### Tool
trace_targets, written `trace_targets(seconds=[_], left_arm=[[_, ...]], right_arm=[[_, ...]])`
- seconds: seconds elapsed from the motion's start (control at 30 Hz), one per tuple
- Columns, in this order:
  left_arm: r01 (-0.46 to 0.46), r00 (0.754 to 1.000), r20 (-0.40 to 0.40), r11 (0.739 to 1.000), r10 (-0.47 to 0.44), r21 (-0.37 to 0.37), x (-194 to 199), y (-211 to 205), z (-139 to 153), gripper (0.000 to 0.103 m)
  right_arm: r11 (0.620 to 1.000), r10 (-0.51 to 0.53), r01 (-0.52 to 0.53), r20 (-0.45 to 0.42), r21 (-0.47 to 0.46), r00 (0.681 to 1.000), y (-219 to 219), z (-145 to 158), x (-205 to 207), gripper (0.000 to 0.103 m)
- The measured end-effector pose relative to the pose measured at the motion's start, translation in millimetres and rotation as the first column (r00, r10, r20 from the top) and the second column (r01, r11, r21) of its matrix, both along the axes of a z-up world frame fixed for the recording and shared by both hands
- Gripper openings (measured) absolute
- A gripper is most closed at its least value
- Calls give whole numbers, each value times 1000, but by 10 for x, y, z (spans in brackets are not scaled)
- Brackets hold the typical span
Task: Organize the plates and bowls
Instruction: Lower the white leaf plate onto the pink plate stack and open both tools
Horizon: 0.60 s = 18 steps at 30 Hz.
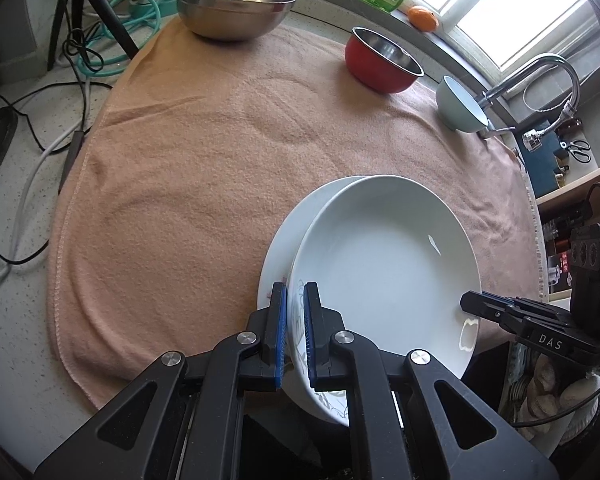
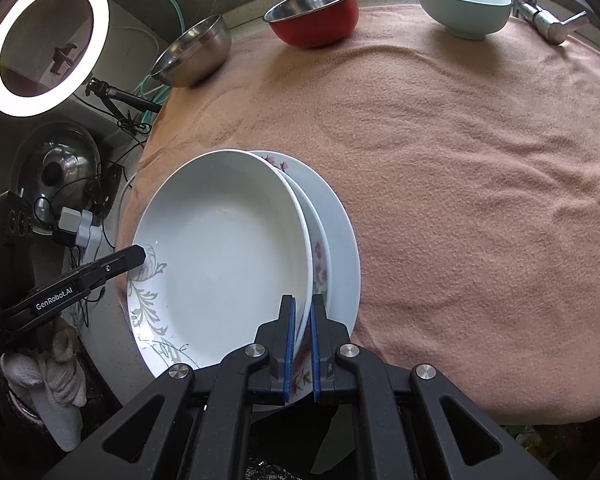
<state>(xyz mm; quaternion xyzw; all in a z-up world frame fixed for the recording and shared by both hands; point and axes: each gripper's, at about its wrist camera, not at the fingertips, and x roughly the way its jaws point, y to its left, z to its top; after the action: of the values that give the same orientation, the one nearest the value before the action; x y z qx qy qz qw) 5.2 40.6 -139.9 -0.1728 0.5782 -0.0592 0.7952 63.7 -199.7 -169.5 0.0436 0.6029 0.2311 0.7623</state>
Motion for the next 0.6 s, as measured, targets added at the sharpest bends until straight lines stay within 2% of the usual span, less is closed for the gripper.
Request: trace_targets(seconds=[0.6], left_arm=[[18,1000,-15,1000,-18,2,10,-12,-31,6]], right_arm=[[999,35,-35,7,-37,999,55,27,8,10]])
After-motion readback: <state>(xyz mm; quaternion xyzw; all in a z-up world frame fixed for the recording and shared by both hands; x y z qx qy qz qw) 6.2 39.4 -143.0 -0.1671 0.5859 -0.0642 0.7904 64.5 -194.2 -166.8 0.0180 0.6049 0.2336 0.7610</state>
